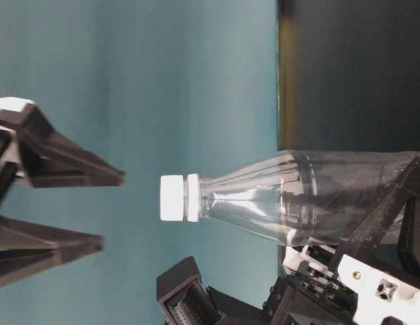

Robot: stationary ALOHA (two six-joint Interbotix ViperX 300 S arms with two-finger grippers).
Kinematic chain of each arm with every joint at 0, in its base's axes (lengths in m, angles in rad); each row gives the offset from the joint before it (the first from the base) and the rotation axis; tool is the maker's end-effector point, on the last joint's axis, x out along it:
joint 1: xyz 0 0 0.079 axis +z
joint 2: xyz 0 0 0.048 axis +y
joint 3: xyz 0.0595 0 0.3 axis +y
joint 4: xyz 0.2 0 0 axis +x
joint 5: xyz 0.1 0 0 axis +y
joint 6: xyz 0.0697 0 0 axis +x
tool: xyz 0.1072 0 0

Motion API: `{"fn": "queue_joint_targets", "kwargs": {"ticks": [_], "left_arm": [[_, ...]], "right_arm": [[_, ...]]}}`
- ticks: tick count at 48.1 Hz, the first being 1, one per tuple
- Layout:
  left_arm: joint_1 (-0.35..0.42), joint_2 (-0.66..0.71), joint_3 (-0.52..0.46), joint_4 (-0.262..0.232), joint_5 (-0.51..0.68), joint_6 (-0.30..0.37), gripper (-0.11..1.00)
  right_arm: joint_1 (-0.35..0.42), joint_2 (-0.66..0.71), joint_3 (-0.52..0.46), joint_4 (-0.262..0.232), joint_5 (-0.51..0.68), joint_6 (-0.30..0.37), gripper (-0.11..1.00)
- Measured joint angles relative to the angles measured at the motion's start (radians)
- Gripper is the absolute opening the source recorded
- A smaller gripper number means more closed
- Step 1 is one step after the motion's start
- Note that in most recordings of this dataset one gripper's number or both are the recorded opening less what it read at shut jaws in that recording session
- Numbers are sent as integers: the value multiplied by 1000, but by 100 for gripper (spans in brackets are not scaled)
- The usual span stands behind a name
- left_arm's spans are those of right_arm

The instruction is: Open the bottle cap by holding the bottle with the left arm and twisting the cap with the right arm.

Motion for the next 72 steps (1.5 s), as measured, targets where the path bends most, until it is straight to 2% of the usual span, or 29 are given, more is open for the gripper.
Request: {"fn": "queue_joint_targets", "kwargs": {"ticks": [17, 45, 51, 65, 72], "left_arm": [[-3, 0, 0, 0, 0, 0, 82], [-3, 0, 0, 0, 0, 0, 82], [-2, 0, 0, 0, 0, -2, 82], [-2, 0, 0, 0, 0, -2, 82], [-3, -2, 0, 0, 0, 0, 82]], "right_arm": [[38, 9, 38, 12, 5, 2, 78], [26, -5, 112, 11, -44, -3, 77], [26, -5, 117, 11, -46, -5, 71], [25, -5, 120, 3, -66, -5, 44], [25, -5, 123, 2, -72, -8, 39]]}}
